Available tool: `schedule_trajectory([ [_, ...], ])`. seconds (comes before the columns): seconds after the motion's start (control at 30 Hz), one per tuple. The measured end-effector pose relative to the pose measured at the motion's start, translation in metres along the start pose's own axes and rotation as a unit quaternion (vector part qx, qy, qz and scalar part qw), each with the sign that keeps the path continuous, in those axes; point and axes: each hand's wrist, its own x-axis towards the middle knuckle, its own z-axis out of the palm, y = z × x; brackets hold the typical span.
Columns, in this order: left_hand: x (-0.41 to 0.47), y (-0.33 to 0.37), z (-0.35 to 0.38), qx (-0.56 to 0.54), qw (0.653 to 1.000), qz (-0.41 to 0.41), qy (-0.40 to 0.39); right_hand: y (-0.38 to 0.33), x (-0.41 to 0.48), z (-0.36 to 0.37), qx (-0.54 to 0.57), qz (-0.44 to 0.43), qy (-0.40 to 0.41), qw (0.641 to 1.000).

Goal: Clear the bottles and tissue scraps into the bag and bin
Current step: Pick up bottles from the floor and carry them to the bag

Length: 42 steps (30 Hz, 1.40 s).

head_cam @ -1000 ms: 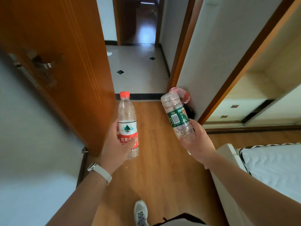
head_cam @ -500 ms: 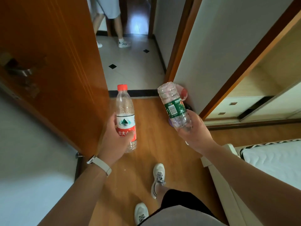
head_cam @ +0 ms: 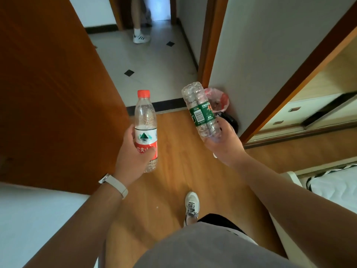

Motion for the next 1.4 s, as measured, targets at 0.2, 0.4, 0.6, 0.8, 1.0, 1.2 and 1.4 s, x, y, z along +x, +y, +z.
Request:
schedule_trajectory([
  [0.2,0.074,0.038,0.032,0.022,0.999,0.020,-0.016,0.003,0.072,-0.030,0.025,0.001,0.023,0.999],
  [0.4,0.130,0.060,0.050,0.015,0.998,0.036,-0.040,0.004,0.120,-0.046,0.058,0.007,0.058,0.997],
  [0.6,0.204,0.065,0.064,0.029,0.996,0.047,-0.074,0.017,0.165,-0.047,0.044,0.069,0.086,0.993],
  [0.8,0.299,0.072,0.088,0.024,0.990,0.053,-0.127,0.013,0.227,-0.042,0.042,0.127,0.134,0.982],
  [1.0,0.414,0.095,0.097,0.028,0.976,0.078,-0.201,-0.014,0.296,-0.039,0.003,0.177,0.196,0.965],
  [1.2,0.509,0.117,0.114,0.029,0.956,0.102,-0.274,-0.024,0.346,-0.039,0.006,0.230,0.244,0.942],
  [1.4,0.568,0.135,0.160,0.036,0.941,0.123,-0.312,-0.012,0.389,-0.051,0.027,0.268,0.258,0.928],
])
